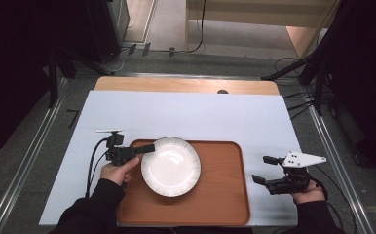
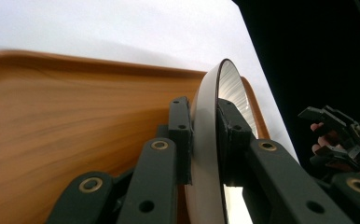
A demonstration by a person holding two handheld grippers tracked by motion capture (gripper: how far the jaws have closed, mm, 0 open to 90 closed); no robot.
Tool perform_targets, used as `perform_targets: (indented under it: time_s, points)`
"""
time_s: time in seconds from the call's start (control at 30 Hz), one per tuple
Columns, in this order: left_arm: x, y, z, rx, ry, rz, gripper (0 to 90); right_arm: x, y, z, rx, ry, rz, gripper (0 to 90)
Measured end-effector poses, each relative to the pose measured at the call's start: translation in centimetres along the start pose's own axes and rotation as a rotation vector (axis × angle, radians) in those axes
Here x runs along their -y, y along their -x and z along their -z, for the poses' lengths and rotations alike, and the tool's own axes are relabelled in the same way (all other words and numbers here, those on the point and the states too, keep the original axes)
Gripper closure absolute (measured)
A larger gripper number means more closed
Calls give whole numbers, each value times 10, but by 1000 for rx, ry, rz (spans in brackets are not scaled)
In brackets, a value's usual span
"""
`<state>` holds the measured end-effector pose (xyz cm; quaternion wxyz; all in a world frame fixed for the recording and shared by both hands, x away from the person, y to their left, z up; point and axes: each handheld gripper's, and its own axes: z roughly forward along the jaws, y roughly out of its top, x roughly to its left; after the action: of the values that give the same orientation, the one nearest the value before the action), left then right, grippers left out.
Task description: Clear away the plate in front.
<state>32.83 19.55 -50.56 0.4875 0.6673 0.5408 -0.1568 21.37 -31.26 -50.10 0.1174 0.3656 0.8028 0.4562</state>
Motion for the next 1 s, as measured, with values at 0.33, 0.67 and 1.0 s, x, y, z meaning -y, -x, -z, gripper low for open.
perform_targets:
  time_s: [0.33, 0.67, 1.0]
  points:
    - [4, 5, -12, -10, -40, -28, 788, 0, 0, 0, -2, -9, 8, 176]
    - [6, 14, -22, -87, -102, -141, 825, 0, -1, -1, 1, -16, 16, 178]
    - [9, 12, -30, -124, -132, -163, 834, -1, -2, -2, -2, -20, 14, 178]
